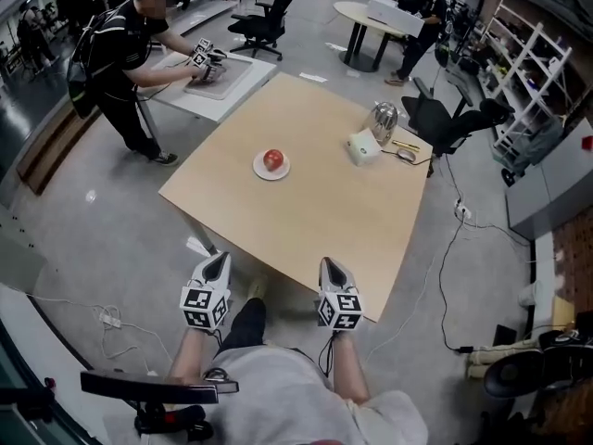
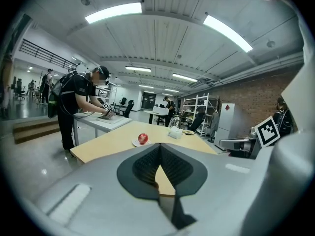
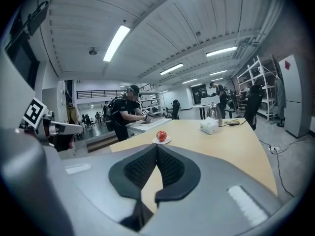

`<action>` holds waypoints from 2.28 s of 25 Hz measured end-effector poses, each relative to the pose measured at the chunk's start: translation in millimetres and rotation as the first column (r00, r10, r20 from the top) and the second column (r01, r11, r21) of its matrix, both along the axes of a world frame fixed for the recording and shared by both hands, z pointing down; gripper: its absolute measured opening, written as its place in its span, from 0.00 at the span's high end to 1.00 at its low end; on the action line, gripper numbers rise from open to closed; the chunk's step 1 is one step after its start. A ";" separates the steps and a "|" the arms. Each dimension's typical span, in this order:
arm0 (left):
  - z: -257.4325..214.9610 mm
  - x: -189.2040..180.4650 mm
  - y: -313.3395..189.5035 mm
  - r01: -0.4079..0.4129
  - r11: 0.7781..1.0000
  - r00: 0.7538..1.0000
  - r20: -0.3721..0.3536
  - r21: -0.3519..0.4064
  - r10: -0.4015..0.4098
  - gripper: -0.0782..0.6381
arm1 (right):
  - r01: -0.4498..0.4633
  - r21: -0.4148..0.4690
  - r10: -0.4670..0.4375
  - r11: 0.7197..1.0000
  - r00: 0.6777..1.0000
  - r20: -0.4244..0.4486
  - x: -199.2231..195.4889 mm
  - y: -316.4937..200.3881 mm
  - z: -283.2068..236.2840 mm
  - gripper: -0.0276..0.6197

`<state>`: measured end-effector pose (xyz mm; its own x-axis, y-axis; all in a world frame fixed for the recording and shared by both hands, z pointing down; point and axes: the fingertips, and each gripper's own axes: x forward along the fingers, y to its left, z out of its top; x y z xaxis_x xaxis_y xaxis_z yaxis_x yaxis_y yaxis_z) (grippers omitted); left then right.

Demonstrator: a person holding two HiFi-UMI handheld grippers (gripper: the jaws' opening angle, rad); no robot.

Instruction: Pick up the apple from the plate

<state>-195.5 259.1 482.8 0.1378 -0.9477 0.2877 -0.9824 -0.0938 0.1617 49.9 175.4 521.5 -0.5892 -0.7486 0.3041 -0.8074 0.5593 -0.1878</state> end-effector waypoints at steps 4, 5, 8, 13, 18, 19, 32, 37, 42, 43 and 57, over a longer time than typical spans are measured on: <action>3.7 -9.7 -39.4 -0.026 1.000 1.000 -0.009 0.002 0.026 0.86 | -0.016 -0.003 0.016 1.000 1.000 -0.009 -11.7 -30.8 1.1 0.95; 6.3 -12.7 -49.6 -0.034 0.999 0.999 -0.011 -0.003 0.034 0.86 | -0.020 -0.004 0.020 1.000 1.000 -0.016 -15.4 -39.1 1.3 0.95; 17.3 -16.8 -79.6 -0.072 0.997 0.997 -0.003 -0.033 0.072 0.86 | -0.041 -0.013 0.041 0.999 0.999 -0.023 -23.2 -62.3 1.9 0.95; 16.6 -18.7 -134.9 -0.136 0.990 0.991 0.009 -0.030 0.136 0.86 | -0.072 -0.011 0.072 0.997 0.997 -0.017 -35.6 -102.1 -0.1 0.95; 10.2 -21.6 -183.8 -0.184 0.982 0.983 0.014 -0.029 0.184 0.86 | -0.113 -0.023 0.113 0.993 0.994 -0.016 -40.7 -137.1 -2.5 0.95; 10.2 -23.3 -191.8 -0.187 0.982 0.982 0.011 -0.032 0.188 0.86 | -0.118 -0.028 0.118 0.993 0.993 -0.017 -41.8 -142.9 -2.1 0.95; 47.0 -41.5 -280.3 -0.217 0.974 0.973 0.059 -0.070 0.221 0.86 | -0.139 -0.053 0.136 0.989 0.989 -0.056 -58.3 -214.4 30.0 0.95; 65.2 -48.5 -307.0 -0.226 0.971 0.964 0.128 -0.082 0.235 0.86 | -0.109 -0.070 0.106 0.992 0.993 -0.055 -69.5 -236.0 45.1 0.95; 81.9 -52.6 -331.5 -0.250 0.963 0.957 0.124 -0.100 0.262 0.86 | -0.113 -0.098 0.106 0.989 0.992 -0.070 -79.0 -253.5 61.7 0.95; 84.6 -53.6 -335.4 -0.256 0.961 0.955 0.125 -0.103 0.268 0.86 | -0.117 -0.102 0.110 0.988 0.992 -0.069 -81.1 -255.4 63.5 0.95; 133.2 -46.1 -396.3 -0.329 0.932 0.927 0.134 -0.155 0.349 0.64 | -0.104 -0.116 0.094 0.988 0.992 -0.085 -94.0 -286.4 92.7 0.95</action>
